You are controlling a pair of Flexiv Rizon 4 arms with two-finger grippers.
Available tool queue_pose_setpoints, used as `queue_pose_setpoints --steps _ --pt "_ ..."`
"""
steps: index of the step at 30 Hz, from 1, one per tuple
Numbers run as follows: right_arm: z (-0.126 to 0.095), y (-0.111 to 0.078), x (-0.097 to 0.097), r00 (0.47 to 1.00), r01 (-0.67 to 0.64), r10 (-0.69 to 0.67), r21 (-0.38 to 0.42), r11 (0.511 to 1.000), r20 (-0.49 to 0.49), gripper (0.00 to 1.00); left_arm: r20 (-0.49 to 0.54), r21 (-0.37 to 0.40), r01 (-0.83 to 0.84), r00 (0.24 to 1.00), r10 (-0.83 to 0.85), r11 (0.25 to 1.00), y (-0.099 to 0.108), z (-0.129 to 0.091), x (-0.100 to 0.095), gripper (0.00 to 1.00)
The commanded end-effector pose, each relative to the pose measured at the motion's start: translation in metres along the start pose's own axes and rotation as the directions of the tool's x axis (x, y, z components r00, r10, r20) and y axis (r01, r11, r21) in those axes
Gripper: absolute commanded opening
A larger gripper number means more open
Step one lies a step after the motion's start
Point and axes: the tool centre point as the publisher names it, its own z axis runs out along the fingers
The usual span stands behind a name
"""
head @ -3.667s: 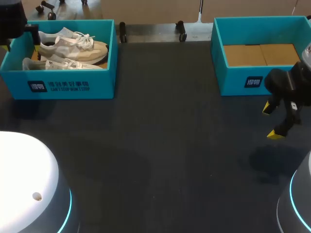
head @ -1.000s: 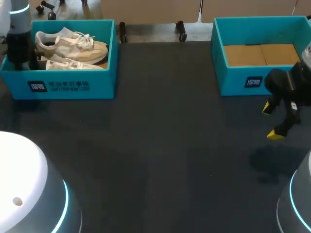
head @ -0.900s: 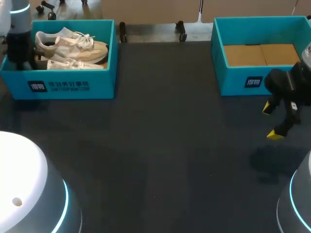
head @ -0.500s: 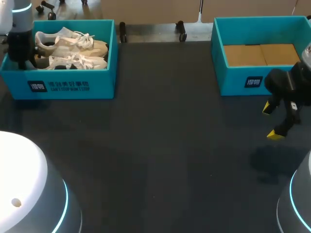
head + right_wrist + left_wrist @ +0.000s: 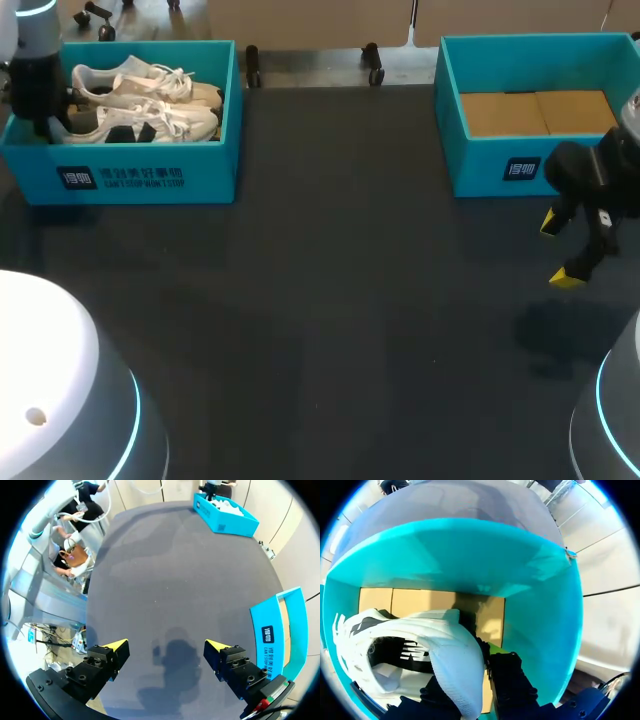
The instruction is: Take the shoe out of the shoebox, open the shoe tongue, remove and reinsert the insole, then place the shoe into the shoebox
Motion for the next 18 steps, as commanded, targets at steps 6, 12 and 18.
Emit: queue_pose_setpoints --steps 6,12,18 --pt "0.001 0.000 0.001 1.000 0.000 0.000 0.002 1.000 0.002 1.00 0.006 -0.004 -0.006 1.000 0.007 1.000 -0.002 -0.019 0.004 0.00" --pt "0.001 0.000 0.001 1.000 0.000 0.000 0.002 1.000 0.002 1.00 0.002 -0.019 -0.009 1.000 0.009 1.000 -0.002 -0.035 0.008 0.00" --pt "0.001 0.000 0.001 1.000 0.000 0.000 0.002 1.000 0.002 1.00 -0.010 -0.034 -0.005 1.000 0.004 0.999 -0.001 -0.051 0.010 0.00"
